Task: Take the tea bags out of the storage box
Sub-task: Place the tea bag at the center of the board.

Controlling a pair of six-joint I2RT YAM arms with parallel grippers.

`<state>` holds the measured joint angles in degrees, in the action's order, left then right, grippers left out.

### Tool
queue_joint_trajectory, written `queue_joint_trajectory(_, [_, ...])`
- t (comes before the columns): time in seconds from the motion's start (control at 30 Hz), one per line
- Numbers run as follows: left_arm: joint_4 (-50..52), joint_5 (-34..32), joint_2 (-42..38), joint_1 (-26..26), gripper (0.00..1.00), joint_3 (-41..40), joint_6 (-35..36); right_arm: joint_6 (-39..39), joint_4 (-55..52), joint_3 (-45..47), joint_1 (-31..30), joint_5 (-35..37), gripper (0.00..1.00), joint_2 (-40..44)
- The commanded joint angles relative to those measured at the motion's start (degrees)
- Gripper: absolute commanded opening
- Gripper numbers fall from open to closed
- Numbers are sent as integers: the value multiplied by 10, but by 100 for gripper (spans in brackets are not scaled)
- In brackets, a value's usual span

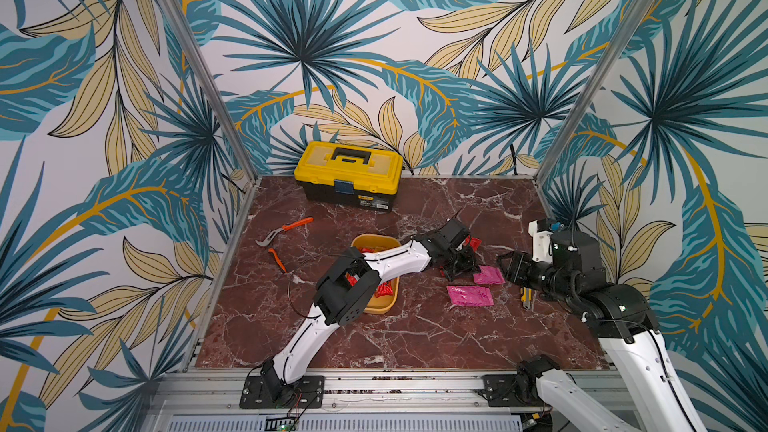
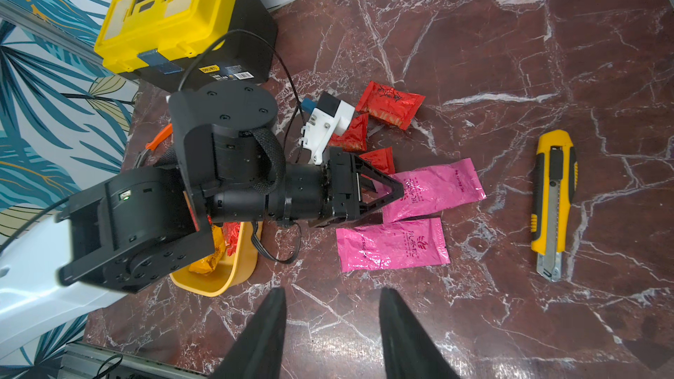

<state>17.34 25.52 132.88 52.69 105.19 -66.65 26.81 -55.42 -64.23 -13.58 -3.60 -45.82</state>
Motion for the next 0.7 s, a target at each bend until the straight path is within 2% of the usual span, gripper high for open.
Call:
queue_joint_trajectory(0.0, [-12,-9,-9,2,39,23,4,0,-4,11,1,-10,47,2])
queue_joint_trajectory(0.2, [-34,-26,-46,2,51,-9,10,2,-1,1,1,-17,47,-1])
queue_joint_trajectory(0.47, [-70,-75,-148,3,52,-108,10,9,12,-14,1,-38,49,-8])
queue_joint_trajectory(0.67, [-54,-115,-227,2,53,-165,25,19,34,-14,1,-76,50,-25])
